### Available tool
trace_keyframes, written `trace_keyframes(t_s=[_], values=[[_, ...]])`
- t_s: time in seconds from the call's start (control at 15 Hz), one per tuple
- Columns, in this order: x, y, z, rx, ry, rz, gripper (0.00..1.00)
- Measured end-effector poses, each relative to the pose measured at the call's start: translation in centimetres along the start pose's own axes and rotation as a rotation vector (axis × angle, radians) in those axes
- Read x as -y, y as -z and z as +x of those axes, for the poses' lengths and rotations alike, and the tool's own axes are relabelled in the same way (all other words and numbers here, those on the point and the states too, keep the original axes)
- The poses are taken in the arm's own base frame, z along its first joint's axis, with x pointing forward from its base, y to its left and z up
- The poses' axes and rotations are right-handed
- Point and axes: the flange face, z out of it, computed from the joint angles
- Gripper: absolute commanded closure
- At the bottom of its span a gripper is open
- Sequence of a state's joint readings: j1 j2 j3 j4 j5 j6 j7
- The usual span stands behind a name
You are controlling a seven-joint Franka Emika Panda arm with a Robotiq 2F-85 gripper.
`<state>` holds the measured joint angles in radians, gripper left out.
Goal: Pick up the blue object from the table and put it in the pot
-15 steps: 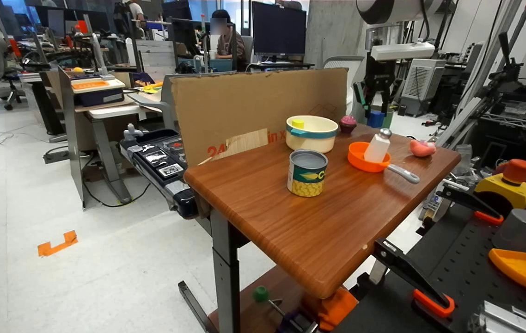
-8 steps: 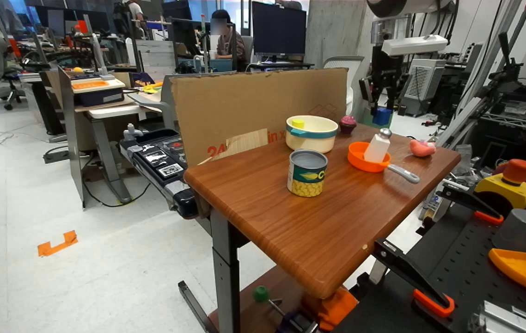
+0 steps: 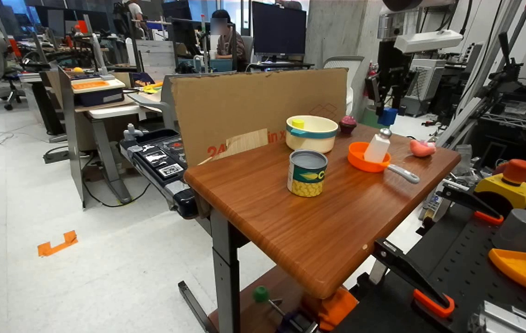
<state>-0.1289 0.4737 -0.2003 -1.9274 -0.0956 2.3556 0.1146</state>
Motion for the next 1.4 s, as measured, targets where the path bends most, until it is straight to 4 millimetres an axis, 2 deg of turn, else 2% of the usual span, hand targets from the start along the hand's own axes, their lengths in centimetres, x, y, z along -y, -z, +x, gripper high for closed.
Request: trace_keyframes(t_s=[0.67, 1.4], values=[[2.3, 0.8, -4.0, -0.021, 0.109, 0.004, 0.78], [3.3, 2.7, -4.4, -0.048, 0.18, 0.047, 0.78]])
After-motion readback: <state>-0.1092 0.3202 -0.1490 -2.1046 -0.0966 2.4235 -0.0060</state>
